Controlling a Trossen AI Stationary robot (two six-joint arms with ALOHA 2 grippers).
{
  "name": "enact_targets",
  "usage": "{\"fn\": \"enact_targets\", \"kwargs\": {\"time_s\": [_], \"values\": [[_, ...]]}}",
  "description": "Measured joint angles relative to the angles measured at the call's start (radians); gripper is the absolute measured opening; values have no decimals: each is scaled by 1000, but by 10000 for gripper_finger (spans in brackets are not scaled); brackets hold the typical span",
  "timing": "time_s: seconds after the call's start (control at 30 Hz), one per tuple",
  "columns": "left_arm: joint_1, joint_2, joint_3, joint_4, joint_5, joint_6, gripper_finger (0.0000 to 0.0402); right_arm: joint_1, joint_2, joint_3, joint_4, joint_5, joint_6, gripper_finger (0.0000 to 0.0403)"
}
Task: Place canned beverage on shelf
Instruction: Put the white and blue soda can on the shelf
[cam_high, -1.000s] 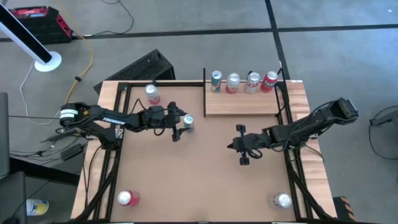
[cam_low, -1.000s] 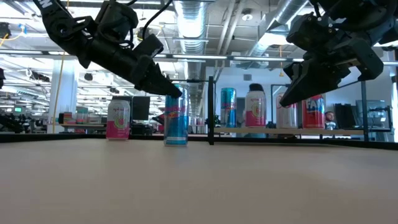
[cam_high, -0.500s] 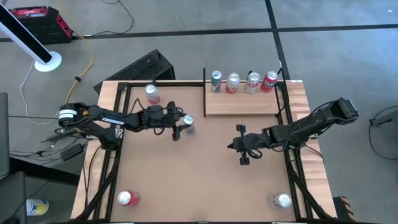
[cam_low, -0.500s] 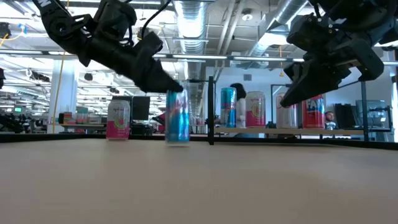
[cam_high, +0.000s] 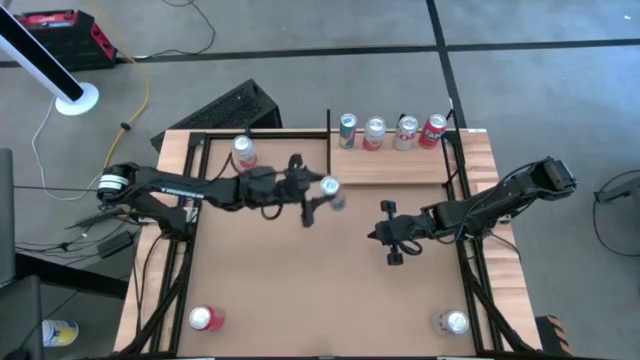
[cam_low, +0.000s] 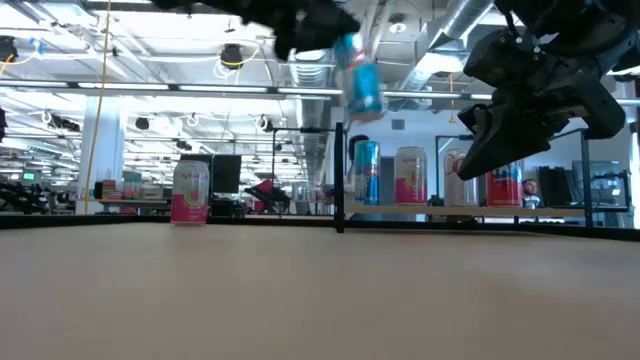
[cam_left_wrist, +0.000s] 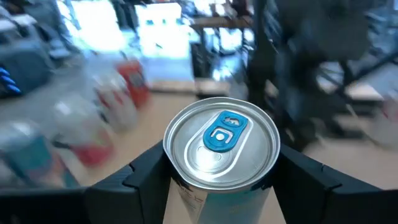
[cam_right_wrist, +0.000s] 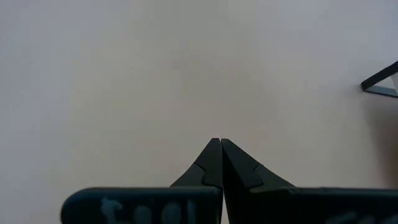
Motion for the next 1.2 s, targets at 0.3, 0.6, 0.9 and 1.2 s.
{"fn": "enact_targets", "kwargs": {"time_s": [0.3,0.6,0.9,1.2], "values": [[153,248,365,-178,113,25,213,-1,-52,1,-45,1,-16,21],[288,480,682,-381,174,48,213,-3,-166,-105,-19,2,-16,21],[346,540,686,-378,173,48,213,-3,-278,-143,1,4,-16,21],[346,603,684,-384,177,43,214,-2,-280,-144,11,4,-16,21]]}}
